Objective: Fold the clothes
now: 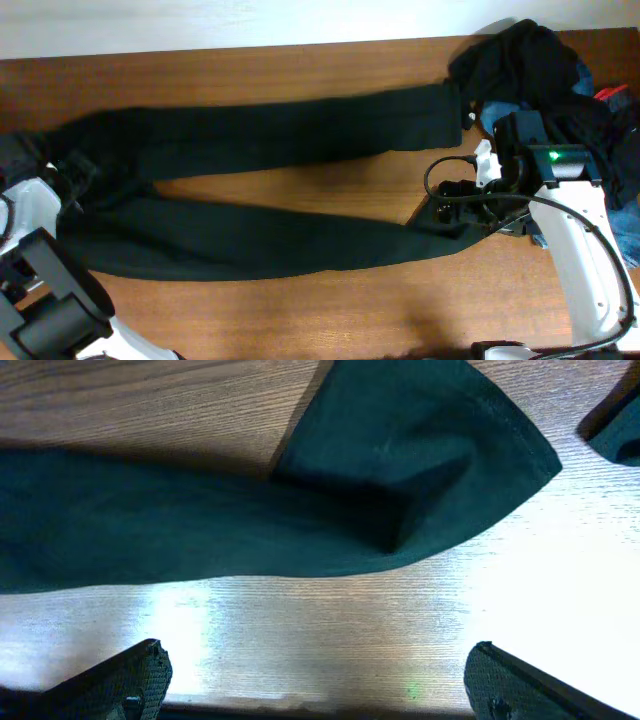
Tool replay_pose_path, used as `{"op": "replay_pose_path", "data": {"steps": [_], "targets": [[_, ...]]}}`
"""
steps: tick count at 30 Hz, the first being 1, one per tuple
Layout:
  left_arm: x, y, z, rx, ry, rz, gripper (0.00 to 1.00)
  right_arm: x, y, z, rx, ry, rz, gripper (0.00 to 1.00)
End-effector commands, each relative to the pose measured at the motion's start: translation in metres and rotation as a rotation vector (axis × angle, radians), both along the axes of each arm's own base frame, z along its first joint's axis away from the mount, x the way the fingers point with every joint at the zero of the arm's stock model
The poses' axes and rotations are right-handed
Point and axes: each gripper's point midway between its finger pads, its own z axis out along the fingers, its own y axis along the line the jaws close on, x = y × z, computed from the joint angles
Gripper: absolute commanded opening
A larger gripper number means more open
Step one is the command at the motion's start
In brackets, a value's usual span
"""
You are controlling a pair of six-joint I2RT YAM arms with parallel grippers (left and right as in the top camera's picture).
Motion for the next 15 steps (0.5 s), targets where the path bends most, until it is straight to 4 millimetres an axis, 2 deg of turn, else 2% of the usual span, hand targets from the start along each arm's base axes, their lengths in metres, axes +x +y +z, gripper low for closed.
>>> {"op": "replay_pose_path", "data": {"steps": [1, 4, 7, 11, 15], "targets": [[0.023, -0.007, 0.061, -0.001, -0.146, -0.071, 0.99, 0.001, -0.002, -0.007, -0.017, 0.021, 0.014, 0.99], [0.032, -0.022, 0.085, -0.024, -0.209, -0.122, 0.99, 0.018, -0.007, -0.017, -0.048, -0.007, 0.017, 0.99], [0.040, -0.044, 0.099, -0.032, -0.245, -0.192, 0.99, 0.039, -0.016, -0.041, -0.101, -0.023, 0.038, 0.99], [0.049, -0.072, 0.103, -0.007, -0.230, -0.303, 0.99, 0.057, -0.017, -0.076, -0.105, 0.009, 0.084, 1.00], [0.059, -0.106, 0.104, 0.033, -0.210, -0.450, 0.99, 0.067, -0.014, -0.111, -0.081, 0.060, 0.091, 0.95]]}}
